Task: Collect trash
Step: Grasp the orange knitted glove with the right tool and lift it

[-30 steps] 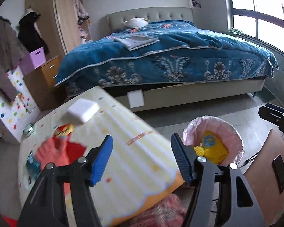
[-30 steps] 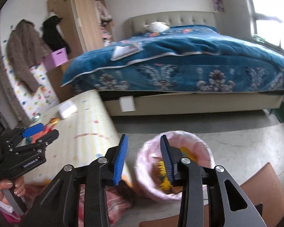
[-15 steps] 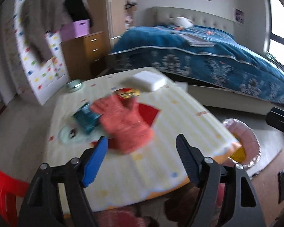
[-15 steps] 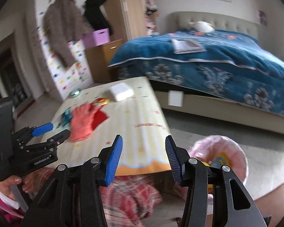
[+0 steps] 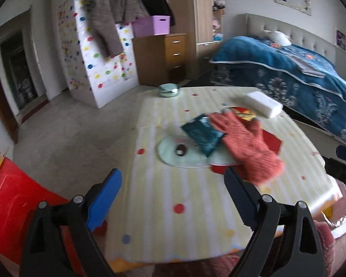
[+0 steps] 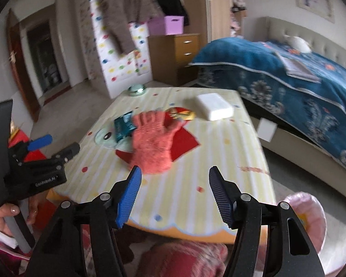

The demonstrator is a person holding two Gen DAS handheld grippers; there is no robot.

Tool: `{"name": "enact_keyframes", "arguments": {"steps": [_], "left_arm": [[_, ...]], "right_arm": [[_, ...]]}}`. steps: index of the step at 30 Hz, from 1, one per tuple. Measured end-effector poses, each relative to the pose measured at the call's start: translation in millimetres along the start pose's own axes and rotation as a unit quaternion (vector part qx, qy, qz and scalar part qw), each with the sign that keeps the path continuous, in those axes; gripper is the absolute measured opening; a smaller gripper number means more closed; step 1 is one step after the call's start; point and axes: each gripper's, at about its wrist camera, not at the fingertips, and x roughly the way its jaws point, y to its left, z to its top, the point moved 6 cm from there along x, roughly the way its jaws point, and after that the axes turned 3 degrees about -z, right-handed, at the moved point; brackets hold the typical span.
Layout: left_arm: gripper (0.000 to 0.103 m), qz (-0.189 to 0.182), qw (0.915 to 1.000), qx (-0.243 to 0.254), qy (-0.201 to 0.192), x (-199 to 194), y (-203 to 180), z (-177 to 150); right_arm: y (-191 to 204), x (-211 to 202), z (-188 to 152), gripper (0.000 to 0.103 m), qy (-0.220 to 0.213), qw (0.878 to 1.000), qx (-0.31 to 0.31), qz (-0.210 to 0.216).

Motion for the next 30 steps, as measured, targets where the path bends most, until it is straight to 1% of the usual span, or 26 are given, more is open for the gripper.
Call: {"name": "enact_keyframes", "arguments": {"steps": [3, 4, 5, 9, 11, 17, 22, 23, 25, 26, 28, 30], "left_arm": [[0.088, -0.001, 0.9999, -0.014, 0.009, 9.1, 11.3, 1.1], [0.088, 0.002, 0.9998, -0.017, 0.012, 11.2, 13.8, 1.6], [0.088, 0.01, 0.9997, -0.019, 0.015, 14.6, 17.3, 2.4], [0.088, 0.024, 0.9994, -0.01, 0.024, 24.1, 23.0, 4.7], [0.088, 0.025, 0.9992, -0.014, 0.028, 27.0, 26.6, 5.1], [0.089, 0.034, 0.9983, -0.025, 0.04, 38.4, 38.4, 3.9], [0.089, 0.032, 0.9979, -0.031, 0.048, 42.2, 41.8, 1.9], [0.089, 0.032, 0.9979, -0.03, 0.048, 42.1, 42.1, 1.4], [0.089, 0.033, 0.9977, -0.031, 0.05, 42.5, 41.5, 0.8], [0.089, 0.032, 0.9977, -0.032, 0.05, 43.2, 40.6, 1.7], [0.089, 0.029, 0.9978, -0.032, 0.05, 42.2, 39.2, 3.3], [0.089, 0.029, 0.9982, -0.028, 0.045, 38.7, 36.1, 6.6]], "right_arm": [[9.4, 16.4, 5.3, 0.062, 0.008, 1.0, -0.009, 0.01], [14.4, 29.9, 9.4, 0.062, 0.015, 1.0, -0.014, 0.012], [15.4, 33.6, 10.5, 0.063, 0.017, 1.0, -0.015, 0.013], [27.4, 65.6, 16.8, 0.069, 0.035, 0.999, -0.025, 0.015], [30.5, 78.2, 17.9, 0.073, 0.045, 0.998, -0.028, 0.019], [35.4, 115.4, 18.3, 0.081, 0.074, 0.996, -0.036, 0.017], [37.4, 137.0, 13.5, 0.081, 0.099, 0.994, -0.034, 0.015], [37.8, 138.6, 12.1, 0.075, 0.103, 0.994, -0.035, 0.016], [37.1, 136.1, 13.1, 0.061, 0.098, 0.994, -0.04, 0.011], [36.8, 133.3, 13.2, 0.048, 0.095, 0.995, -0.041, 0.01], [34.3, 129.9, 12.2, 0.033, 0.089, 0.995, -0.039, 0.007], [30.4, 121.5, 14.2, 0.031, 0.07, 0.997, -0.038, 0.003]]}}
